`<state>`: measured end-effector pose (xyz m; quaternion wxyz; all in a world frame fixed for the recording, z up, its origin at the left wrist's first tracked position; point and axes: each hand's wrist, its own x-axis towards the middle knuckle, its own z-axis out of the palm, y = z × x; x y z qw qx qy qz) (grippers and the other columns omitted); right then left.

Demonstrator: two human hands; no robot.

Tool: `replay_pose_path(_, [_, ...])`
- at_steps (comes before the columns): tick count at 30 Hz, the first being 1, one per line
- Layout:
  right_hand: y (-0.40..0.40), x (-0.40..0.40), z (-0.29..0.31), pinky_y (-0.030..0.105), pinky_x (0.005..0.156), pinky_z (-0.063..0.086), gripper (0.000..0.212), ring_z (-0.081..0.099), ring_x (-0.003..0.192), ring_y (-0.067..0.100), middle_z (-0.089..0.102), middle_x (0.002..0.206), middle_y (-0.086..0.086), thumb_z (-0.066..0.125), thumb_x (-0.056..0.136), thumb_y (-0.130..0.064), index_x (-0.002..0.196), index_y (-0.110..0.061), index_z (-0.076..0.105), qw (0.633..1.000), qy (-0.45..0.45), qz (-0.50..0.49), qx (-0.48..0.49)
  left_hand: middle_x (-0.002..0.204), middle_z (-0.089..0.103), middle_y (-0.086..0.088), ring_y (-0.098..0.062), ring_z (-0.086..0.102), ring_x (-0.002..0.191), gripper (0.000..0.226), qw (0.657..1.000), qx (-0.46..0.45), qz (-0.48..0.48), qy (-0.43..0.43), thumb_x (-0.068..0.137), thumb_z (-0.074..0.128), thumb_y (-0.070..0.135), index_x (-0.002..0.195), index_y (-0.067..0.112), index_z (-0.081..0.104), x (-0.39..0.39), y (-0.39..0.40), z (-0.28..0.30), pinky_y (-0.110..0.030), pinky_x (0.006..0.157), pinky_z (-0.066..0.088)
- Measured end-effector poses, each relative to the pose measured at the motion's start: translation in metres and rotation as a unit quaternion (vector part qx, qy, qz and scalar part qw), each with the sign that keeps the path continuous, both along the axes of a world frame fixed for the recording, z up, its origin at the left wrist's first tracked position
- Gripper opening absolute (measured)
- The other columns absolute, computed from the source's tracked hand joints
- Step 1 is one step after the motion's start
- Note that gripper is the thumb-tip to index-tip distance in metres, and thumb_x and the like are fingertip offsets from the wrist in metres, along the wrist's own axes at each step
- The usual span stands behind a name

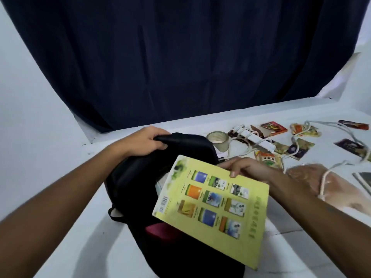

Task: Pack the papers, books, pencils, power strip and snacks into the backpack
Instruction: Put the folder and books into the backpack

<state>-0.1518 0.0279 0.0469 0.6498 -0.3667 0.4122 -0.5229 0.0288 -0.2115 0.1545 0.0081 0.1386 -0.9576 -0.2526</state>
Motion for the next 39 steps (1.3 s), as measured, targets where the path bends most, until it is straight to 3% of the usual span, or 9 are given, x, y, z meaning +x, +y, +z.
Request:
replay_pose_path(6, [-0.057,0.038,-0.006,0.029,0.066,0.053,0.047,0.061,0.059,0.032,0.062,0.075,0.019,0.071,0.034,-0.012,0.078,0.000,0.058,0.971,-0.017,-0.199,0.129,0.101,0.071,0.012,0.000,0.063,0.097,0.031,0.999,-0.041,-0.017,0.024,0.092,0.058,0.008,0.115,0.025,0.069,-0.004,0.006,0.030,-0.020,0.088,0.046])
replay_pose_path(10, [-0.097,0.054,0.011,0.027,0.056,0.049,0.007,0.053,0.053,0.027,0.051,0.071,0.015,0.047,0.071,-0.001,0.076,-0.003,0.051,0.935,0.019,-0.329,0.129,0.106,0.071,0.011,-0.001,0.062,0.102,0.033,0.998,-0.054,-0.028,0.035,0.091,0.058,0.008,0.118,0.024,0.068,-0.001,0.009,0.035,-0.019,0.091,0.046])
replay_pose_path(14, [-0.125,0.055,0.016,0.031,0.075,0.041,0.010,0.052,0.084,0.028,0.053,0.088,0.012,0.050,0.084,-0.004,0.086,-0.005,0.060,0.883,0.257,-0.365,0.147,0.110,0.070,0.012,0.001,0.061,0.105,0.038,0.997,-0.055,-0.036,0.050,0.090,0.057,0.004,0.120,0.026,0.067,0.000,0.009,0.039,-0.006,0.087,0.042])
replay_pose_path(18, [-0.149,0.050,0.009,0.034,0.080,0.040,0.027,0.055,0.114,0.036,0.059,0.114,0.018,0.038,0.095,-0.015,0.109,-0.008,0.060,0.758,0.599,-0.205,0.158,0.115,0.068,0.016,0.006,0.058,0.107,0.044,0.996,-0.051,-0.041,0.062,0.090,0.055,0.003,0.124,0.029,0.065,0.004,0.009,0.040,0.002,0.086,0.037])
replay_pose_path(23, [-0.142,0.078,0.001,0.036,0.085,0.049,0.035,0.058,0.112,0.032,0.059,0.123,0.012,0.054,0.086,-0.019,0.121,-0.014,0.057,0.539,0.827,-0.148,0.060,0.116,0.068,0.013,0.002,0.059,0.108,0.044,0.994,-0.051,-0.022,0.096,0.089,0.055,0.001,0.123,0.026,0.065,0.007,0.009,0.038,0.001,0.087,0.038])
replay_pose_path(25, [-0.133,0.098,-0.013,0.042,0.095,0.044,0.049,0.045,0.123,0.035,0.049,0.132,0.013,0.052,0.084,-0.038,0.130,-0.021,0.050,0.540,0.839,-0.061,-0.024,0.116,0.068,0.014,0.003,0.060,0.107,0.044,0.994,-0.049,-0.022,0.095,0.089,0.054,0.000,0.123,0.026,0.065,0.007,0.012,0.035,-0.001,0.088,0.040])
replay_pose_path(28, [-0.130,0.112,-0.034,0.058,0.109,0.022,0.065,0.020,0.139,0.042,0.028,0.152,0.014,0.035,0.089,-0.062,0.146,-0.033,0.029,0.545,0.837,0.053,0.009,0.117,0.068,0.015,0.003,0.059,0.109,0.044,0.994,-0.044,-0.028,0.093,0.090,0.053,0.002,0.124,0.028,0.064,0.009,0.014,0.033,-0.009,0.093,0.043])
replay_pose_path(36, [-0.130,0.101,-0.039,0.047,0.107,0.030,0.048,0.031,0.136,0.034,0.034,0.151,0.007,0.042,0.096,-0.038,0.142,-0.025,0.038,0.523,0.851,0.033,0.010,0.107,0.071,0.009,-0.008,0.062,0.102,0.041,0.994,-0.054,-0.030,0.094,0.087,0.054,0.002,0.117,0.028,0.067,0.024,0.018,0.011,-0.028,0.092,0.048])
replay_pose_path(39, [-0.110,0.114,-0.023,0.040,0.099,0.043,0.037,0.046,0.126,0.032,0.053,0.135,0.009,0.054,0.090,-0.024,0.127,-0.020,0.056,0.630,0.777,0.008,0.005,0.114,0.069,0.007,-0.012,0.061,0.107,0.044,0.993,-0.040,-0.024,0.110,0.087,0.055,0.004,0.123,0.028,0.063,0.027,0.017,-0.004,-0.035,0.097,0.047])
